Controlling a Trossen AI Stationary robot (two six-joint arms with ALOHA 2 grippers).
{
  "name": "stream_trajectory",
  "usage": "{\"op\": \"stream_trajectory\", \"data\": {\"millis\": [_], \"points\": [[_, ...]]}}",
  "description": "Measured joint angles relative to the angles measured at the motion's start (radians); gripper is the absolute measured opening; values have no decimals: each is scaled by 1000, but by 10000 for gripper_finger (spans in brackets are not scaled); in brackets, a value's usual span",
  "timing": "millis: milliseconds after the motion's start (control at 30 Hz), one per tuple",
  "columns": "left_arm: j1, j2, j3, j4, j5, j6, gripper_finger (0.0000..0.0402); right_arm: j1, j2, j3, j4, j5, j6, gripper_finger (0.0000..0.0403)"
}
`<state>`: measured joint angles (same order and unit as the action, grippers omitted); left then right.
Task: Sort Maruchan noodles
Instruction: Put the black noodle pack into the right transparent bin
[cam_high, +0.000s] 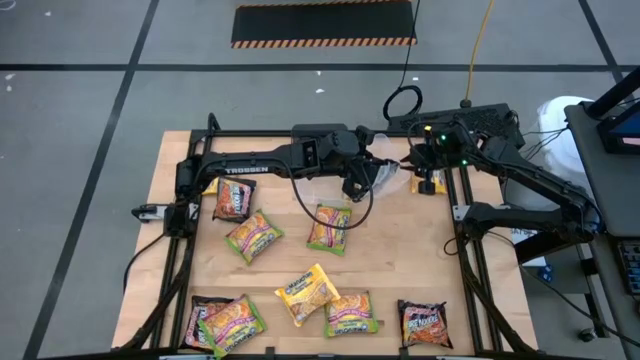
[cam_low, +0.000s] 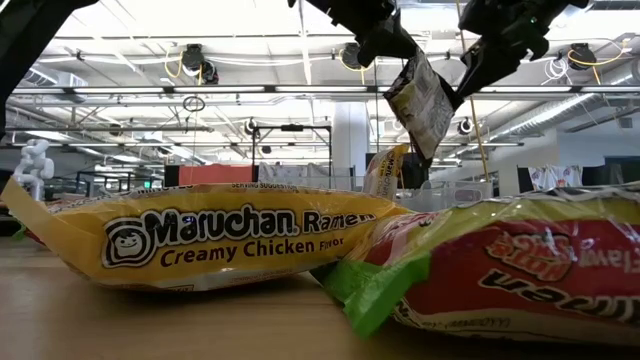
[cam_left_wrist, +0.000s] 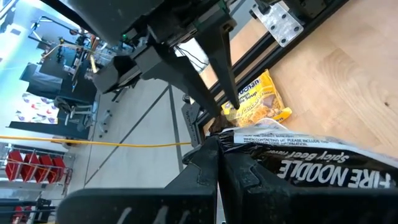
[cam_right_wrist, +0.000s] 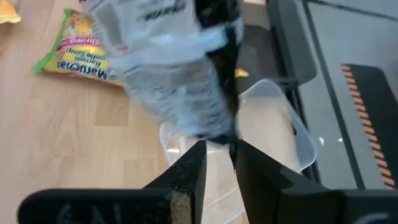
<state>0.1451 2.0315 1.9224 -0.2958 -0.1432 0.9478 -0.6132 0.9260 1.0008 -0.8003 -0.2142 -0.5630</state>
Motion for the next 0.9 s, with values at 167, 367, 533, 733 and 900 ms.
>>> {"op": "stream_trajectory", "data": {"millis": [167,367,533,733,900], "points": [[2,0,0,0,0,0,0,0,0,0,-23,0,1,79],[1,0,0,0,0,0,0,0,0,0,6,0,0,79],[1,0,0,0,0,0,0,0,0,0,20,1,-1,79],[1,0,0,1,0,-1,0,0,0,0,28,2,-2,79],[-3,0,0,15,1,13,0,0,24,0,41,2,-6,79]]}}
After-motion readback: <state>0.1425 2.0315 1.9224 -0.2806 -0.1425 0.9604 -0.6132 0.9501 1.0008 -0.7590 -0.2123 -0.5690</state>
